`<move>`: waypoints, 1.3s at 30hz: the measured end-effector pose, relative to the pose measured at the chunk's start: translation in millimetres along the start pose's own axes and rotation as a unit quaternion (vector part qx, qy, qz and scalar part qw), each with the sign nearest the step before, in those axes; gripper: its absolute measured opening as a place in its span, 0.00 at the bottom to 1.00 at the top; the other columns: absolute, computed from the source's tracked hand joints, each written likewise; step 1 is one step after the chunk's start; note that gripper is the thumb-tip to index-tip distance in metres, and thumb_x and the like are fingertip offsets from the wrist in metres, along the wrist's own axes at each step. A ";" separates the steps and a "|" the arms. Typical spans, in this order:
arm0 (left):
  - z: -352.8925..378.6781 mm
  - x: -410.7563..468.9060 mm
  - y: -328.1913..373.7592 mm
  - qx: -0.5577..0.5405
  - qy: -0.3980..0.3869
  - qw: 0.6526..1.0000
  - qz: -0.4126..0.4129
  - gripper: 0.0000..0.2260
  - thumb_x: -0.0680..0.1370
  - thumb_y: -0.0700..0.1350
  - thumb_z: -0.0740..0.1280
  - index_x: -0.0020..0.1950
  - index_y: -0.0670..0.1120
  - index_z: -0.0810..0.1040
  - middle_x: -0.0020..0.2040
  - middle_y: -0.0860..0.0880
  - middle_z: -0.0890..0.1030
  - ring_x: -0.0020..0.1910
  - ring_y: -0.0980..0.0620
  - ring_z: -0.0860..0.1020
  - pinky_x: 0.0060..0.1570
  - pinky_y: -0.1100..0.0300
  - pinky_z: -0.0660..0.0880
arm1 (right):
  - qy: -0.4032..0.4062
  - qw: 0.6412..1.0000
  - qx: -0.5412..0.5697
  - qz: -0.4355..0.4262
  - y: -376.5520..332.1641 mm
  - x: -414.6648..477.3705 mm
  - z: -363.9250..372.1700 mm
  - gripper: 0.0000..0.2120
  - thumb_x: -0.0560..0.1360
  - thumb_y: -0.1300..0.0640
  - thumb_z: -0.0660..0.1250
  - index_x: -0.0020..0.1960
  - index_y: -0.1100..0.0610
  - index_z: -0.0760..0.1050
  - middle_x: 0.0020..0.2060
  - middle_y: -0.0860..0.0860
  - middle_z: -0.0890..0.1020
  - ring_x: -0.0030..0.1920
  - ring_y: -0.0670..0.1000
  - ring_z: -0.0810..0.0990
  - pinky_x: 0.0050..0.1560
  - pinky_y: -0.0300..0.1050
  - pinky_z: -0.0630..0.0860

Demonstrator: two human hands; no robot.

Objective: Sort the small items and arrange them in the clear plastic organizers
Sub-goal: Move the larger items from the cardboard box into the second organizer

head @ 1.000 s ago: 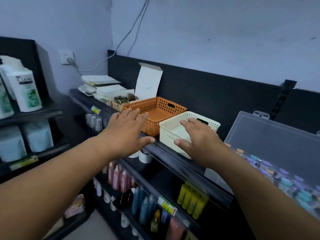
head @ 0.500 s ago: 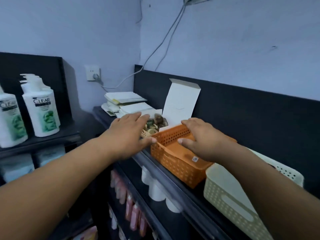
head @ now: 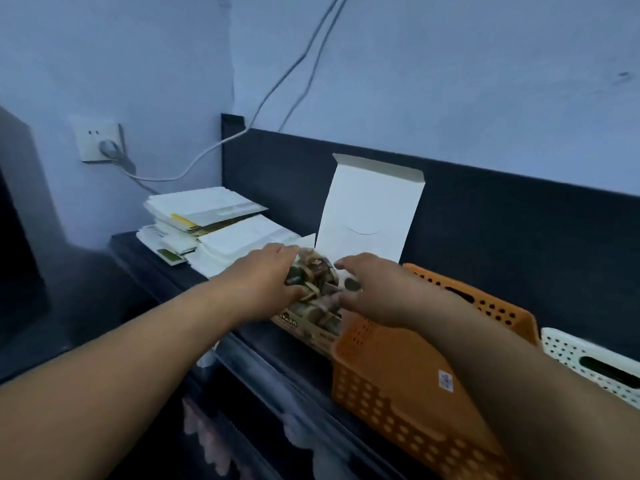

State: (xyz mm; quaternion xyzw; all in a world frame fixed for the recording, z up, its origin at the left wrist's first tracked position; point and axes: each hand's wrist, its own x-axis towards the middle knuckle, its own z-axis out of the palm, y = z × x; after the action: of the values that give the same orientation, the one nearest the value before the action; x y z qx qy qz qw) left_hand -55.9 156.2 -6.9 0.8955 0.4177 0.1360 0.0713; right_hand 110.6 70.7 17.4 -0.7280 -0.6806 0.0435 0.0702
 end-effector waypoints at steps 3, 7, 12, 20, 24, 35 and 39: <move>8.9 41.7 -29.3 -0.006 -0.021 0.999 0.047 0.23 0.76 0.54 0.65 0.69 0.55 0.65 0.68 0.50 0.70 0.66 0.47 0.70 0.63 0.52 0.68 | -0.024 0.999 -0.028 0.036 -9.5 31.9 11.9 0.26 0.76 0.44 0.66 0.71 0.50 0.66 0.64 0.51 0.73 0.61 0.53 0.73 0.57 0.48 0.73; 22.7 91.9 -53.8 -0.033 -0.059 0.992 0.103 0.20 0.75 0.53 0.65 0.66 0.55 0.68 0.65 0.51 0.72 0.63 0.47 0.72 0.60 0.49 0.71 | -0.046 0.993 -0.033 0.100 -8.6 67.3 19.4 0.26 0.75 0.48 0.68 0.70 0.53 0.68 0.64 0.52 0.74 0.62 0.54 0.73 0.58 0.47 0.73; 49.0 136.1 -61.8 -0.067 -0.104 0.978 0.171 0.22 0.75 0.50 0.67 0.68 0.52 0.69 0.67 0.51 0.71 0.65 0.49 0.71 0.61 0.54 0.70 | -0.090 0.983 -0.010 0.159 -4.2 98.4 29.6 0.21 0.75 0.52 0.69 0.66 0.53 0.71 0.60 0.52 0.77 0.58 0.52 0.75 0.49 0.42 0.71; 72.9 162.0 -62.3 -0.062 -0.098 0.966 0.230 0.16 0.71 0.50 0.69 0.58 0.50 0.74 0.60 0.49 0.69 0.59 0.49 0.72 0.56 0.51 0.73 | -0.158 0.968 -0.011 0.196 1.2 128.2 38.8 0.20 0.74 0.52 0.71 0.64 0.53 0.73 0.59 0.53 0.79 0.58 0.54 0.76 0.52 0.42 0.71; 79.8 163.2 -62.1 -0.088 -0.087 0.966 0.229 0.16 0.73 0.44 0.66 0.61 0.51 0.72 0.63 0.51 0.66 0.62 0.49 0.69 0.58 0.52 0.71 | -0.172 0.961 -0.020 0.217 3.9 135.1 43.1 0.21 0.75 0.50 0.67 0.66 0.54 0.72 0.61 0.54 0.77 0.60 0.55 0.75 0.56 0.45 0.73; 81.1 163.7 -60.0 -0.095 -0.107 0.966 0.217 0.15 0.75 0.42 0.65 0.61 0.52 0.75 0.67 0.51 0.64 0.64 0.49 0.68 0.61 0.52 0.71 | -0.098 0.972 0.012 0.212 -0.5 131.6 45.0 0.15 0.77 0.58 0.64 0.64 0.55 0.73 0.57 0.54 0.79 0.56 0.55 0.77 0.53 0.45 0.73; 69.6 163.9 -61.4 -0.209 -0.057 0.960 0.179 0.07 0.74 0.46 0.70 0.51 0.52 0.75 0.57 0.52 0.71 0.54 0.51 0.74 0.52 0.57 0.72 | 0.016 0.965 0.090 0.246 13.0 112.3 27.8 0.08 0.75 0.56 0.68 0.53 0.53 0.76 0.48 0.50 0.80 0.49 0.51 0.78 0.49 0.47 0.77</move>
State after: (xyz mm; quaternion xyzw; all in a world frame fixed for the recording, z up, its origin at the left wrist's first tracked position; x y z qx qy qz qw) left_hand 21.1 320.4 -57.8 0.9269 0.2081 0.1799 0.2554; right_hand 126.9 183.0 -8.5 -0.8642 -0.4727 0.1090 0.1332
